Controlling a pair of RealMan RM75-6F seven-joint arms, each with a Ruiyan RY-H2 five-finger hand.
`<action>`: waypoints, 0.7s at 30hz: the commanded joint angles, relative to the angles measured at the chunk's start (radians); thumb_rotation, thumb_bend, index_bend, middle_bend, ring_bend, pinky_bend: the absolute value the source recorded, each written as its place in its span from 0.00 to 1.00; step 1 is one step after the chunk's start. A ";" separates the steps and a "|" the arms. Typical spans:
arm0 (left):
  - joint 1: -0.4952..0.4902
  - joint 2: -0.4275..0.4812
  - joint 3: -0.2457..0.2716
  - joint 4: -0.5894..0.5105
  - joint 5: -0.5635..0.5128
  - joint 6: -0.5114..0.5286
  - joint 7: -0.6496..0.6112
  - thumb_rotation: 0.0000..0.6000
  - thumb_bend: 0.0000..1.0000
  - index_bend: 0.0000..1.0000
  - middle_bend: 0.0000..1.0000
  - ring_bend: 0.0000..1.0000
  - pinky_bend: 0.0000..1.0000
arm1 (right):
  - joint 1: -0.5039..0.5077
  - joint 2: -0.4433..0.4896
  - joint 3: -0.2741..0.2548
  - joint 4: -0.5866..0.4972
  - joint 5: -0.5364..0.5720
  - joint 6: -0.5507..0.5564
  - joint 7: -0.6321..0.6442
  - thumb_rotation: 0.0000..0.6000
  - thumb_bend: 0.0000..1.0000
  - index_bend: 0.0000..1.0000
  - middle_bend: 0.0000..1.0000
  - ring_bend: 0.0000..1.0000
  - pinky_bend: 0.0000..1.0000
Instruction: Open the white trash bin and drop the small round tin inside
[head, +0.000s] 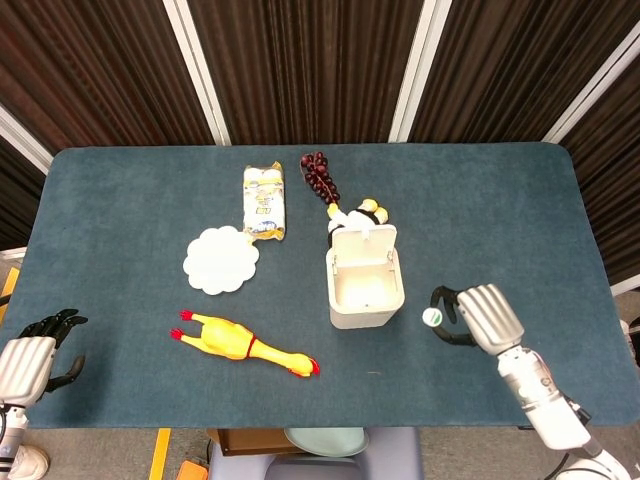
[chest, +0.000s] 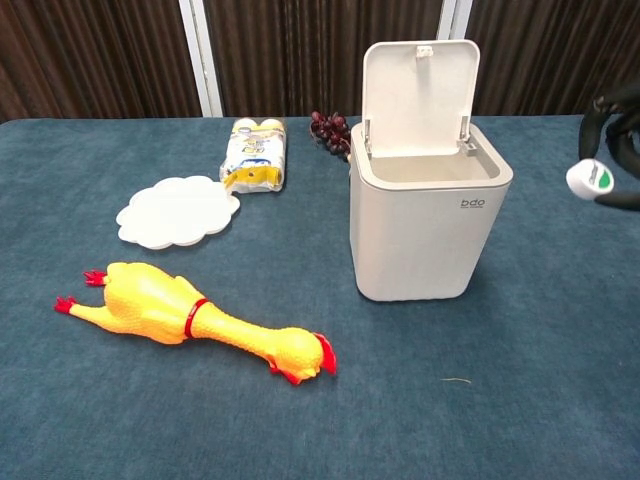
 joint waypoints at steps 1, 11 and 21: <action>-0.001 -0.001 0.000 0.000 -0.002 -0.002 0.003 1.00 0.41 0.25 0.17 0.22 0.28 | 0.028 -0.005 0.055 -0.012 0.040 0.001 -0.017 1.00 0.37 0.67 0.82 0.89 0.85; -0.005 -0.003 0.001 0.001 -0.008 -0.012 0.017 1.00 0.41 0.25 0.17 0.22 0.28 | 0.183 -0.095 0.158 0.052 0.208 -0.155 -0.112 1.00 0.39 0.66 0.82 0.89 0.85; -0.003 0.000 -0.002 0.001 -0.012 -0.010 0.011 1.00 0.41 0.25 0.17 0.22 0.28 | 0.248 -0.157 0.180 0.105 0.248 -0.200 -0.093 1.00 0.35 0.56 0.82 0.89 0.85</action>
